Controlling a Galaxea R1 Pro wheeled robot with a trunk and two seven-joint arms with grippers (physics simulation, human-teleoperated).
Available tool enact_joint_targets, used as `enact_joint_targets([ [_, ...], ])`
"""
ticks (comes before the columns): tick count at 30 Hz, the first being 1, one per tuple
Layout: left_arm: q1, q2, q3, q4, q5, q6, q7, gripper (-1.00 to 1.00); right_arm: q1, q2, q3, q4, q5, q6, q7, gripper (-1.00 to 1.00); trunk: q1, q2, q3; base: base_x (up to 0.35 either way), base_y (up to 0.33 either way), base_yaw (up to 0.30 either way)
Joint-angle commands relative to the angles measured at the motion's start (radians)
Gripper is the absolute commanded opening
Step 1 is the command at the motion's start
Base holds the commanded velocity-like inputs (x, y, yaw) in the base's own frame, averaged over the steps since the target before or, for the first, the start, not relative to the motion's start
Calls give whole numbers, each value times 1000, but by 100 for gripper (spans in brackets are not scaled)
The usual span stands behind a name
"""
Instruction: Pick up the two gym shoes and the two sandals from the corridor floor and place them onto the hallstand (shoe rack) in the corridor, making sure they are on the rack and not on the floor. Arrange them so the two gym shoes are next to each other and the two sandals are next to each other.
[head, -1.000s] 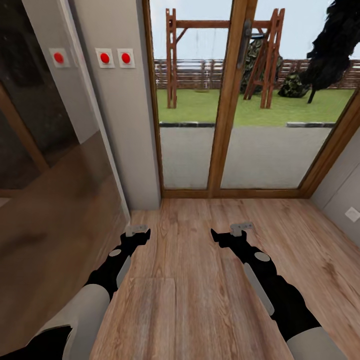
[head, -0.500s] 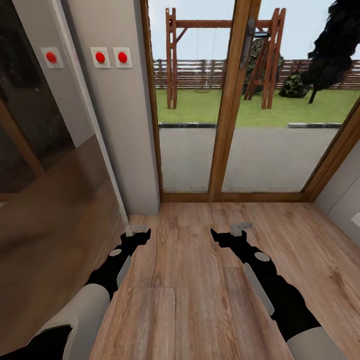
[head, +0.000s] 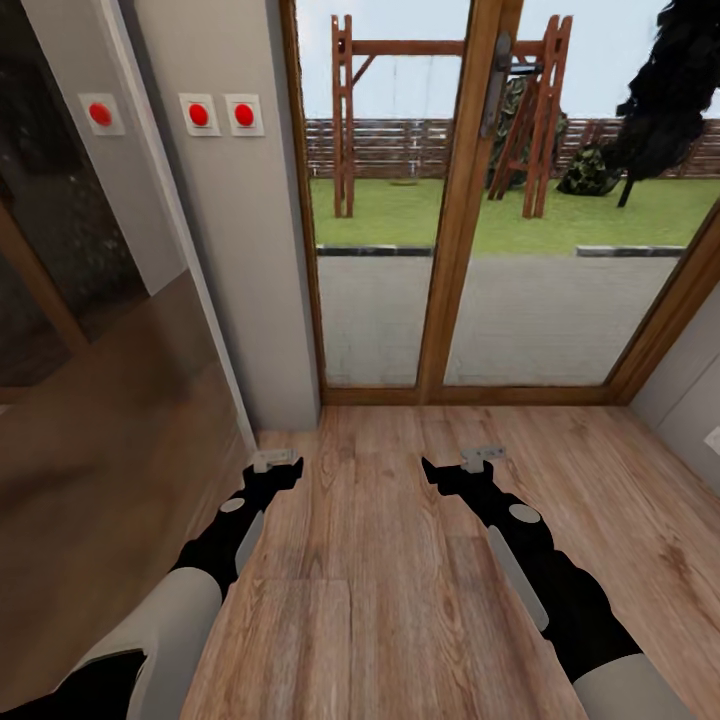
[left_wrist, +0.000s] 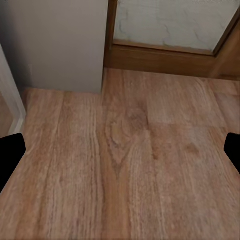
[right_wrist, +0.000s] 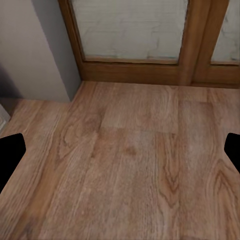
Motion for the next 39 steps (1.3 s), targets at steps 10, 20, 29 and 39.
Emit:
enact_joint_targets([
  [10,-1,-2,9,0,-11,-6,-7,100,-1,-1,1,-1,-4,4,0,100,0,0,-1,28,-16,0],
  [20,0,-2,9,0,-11,-2,-7,100,-1,0,4,-4,-4,4,0,100,0,0,-1,253,0,-20],
  [29,-1,-3,9,1,-11,-1,-7,100,-1,1,4,-7,-4,4,0,100,0,0,-1,215,0,-230],
  [39,-1,-2,9,1,-12,-1,-7,100,-1,0,4,-7,-4,4,0,100,0,0,-1,233,-85,-273],
])
